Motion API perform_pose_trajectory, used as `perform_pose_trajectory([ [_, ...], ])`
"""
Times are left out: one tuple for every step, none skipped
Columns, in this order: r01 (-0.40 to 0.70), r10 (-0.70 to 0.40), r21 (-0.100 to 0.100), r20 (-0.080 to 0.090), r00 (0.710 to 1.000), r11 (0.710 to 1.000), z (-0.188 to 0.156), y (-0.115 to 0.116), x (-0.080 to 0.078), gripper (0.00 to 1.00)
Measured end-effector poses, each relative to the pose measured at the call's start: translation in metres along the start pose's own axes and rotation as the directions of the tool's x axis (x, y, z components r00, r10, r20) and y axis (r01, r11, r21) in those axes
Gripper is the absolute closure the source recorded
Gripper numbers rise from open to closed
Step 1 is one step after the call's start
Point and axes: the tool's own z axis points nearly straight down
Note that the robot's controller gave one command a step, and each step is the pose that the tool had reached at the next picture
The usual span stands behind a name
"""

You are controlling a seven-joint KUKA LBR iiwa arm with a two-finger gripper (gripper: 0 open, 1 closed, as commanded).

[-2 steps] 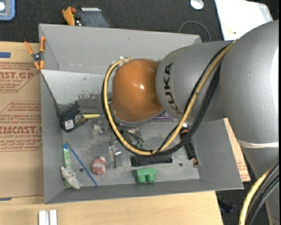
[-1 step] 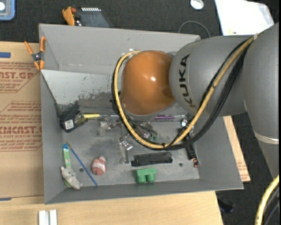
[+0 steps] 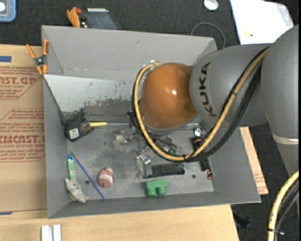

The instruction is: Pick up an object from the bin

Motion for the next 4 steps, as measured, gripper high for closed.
perform_pose_trajectory([
  [-0.099,0.099,-0.002,-0.022,0.995,0.995,0.023,-0.009,0.021,0.00],
  [0.064,-0.064,0.003,0.001,0.998,0.998,-0.008,-0.016,-0.019,0.00],
  [0.086,-0.086,-0.014,-0.028,0.996,0.996,-0.032,-0.016,0.019,0.00],
  [0.013,-0.013,-0.001,-0.002,1.000,1.000,-0.013,-0.032,0.012,0.00],
])
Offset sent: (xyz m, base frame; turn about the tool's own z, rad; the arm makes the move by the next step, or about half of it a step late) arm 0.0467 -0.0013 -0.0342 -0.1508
